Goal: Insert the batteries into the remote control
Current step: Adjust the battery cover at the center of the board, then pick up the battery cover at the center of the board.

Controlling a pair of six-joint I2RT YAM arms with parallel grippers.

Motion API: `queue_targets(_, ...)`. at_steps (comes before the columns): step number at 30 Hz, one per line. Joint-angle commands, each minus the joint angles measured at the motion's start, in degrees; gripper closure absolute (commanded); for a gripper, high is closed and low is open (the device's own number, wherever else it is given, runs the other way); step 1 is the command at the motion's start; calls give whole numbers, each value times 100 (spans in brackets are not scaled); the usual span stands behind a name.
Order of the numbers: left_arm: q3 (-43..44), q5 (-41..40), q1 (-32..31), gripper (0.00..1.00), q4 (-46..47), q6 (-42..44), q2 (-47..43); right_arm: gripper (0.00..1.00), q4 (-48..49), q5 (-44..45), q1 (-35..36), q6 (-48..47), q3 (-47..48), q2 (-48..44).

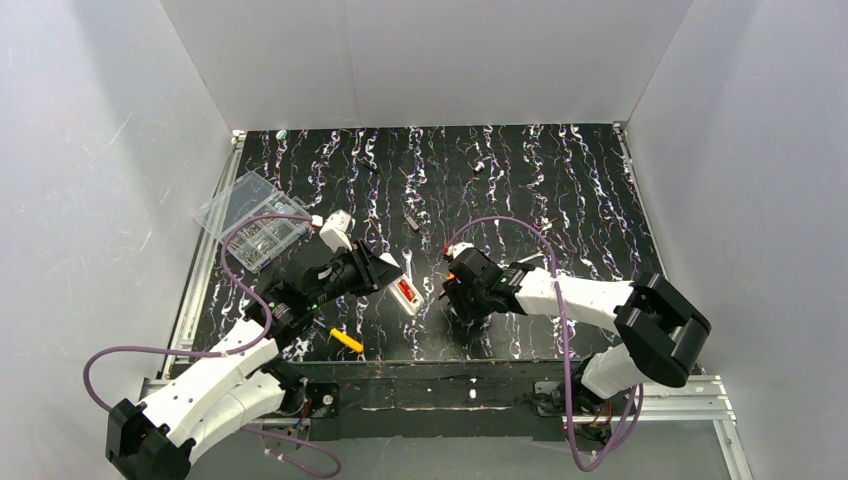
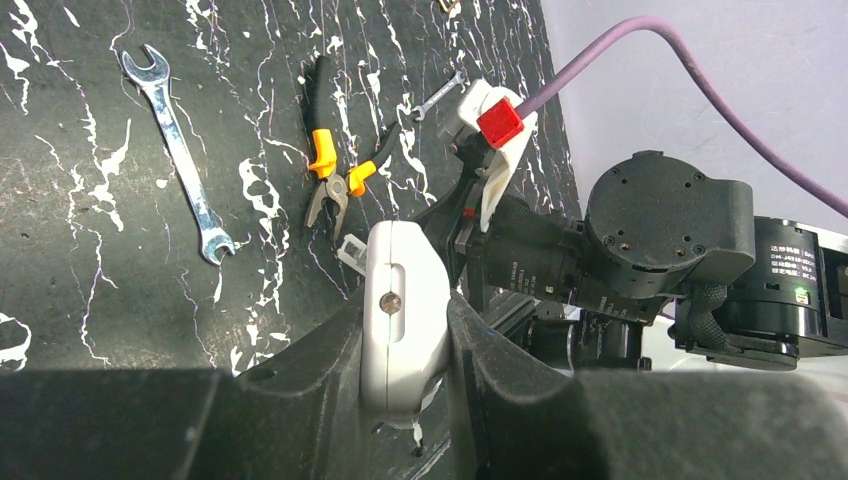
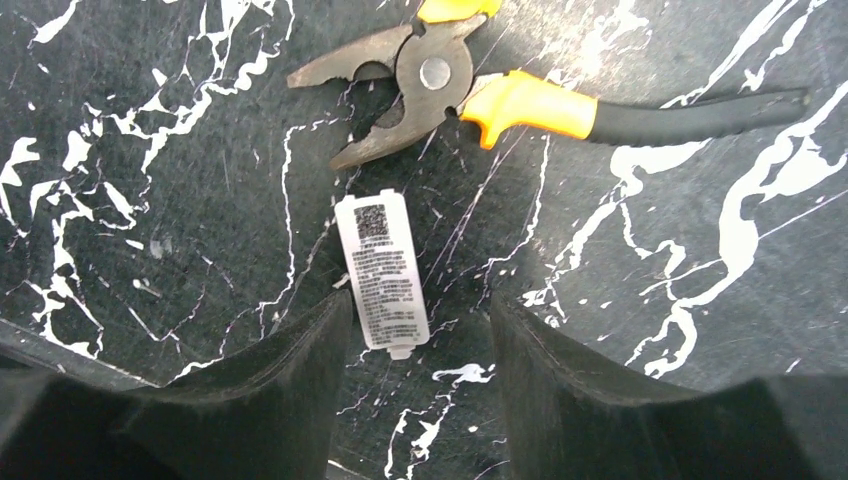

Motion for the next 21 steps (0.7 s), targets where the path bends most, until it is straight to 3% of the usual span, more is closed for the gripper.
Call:
queue_targets(1,99,80,35,93,197,19,-5,41,-140,345,55,-206,297,80)
queue_targets(5,104,84,36,93,192,10,6,50,-140,123,93,-280,309,121)
queue_targets(15,69,82,29,93,210,-20,-15,44,-126,-36,448,-181,264,282)
queue_targets(21,54,65,33,93,159,10,-46,53,-327,204,531,-106,313,441)
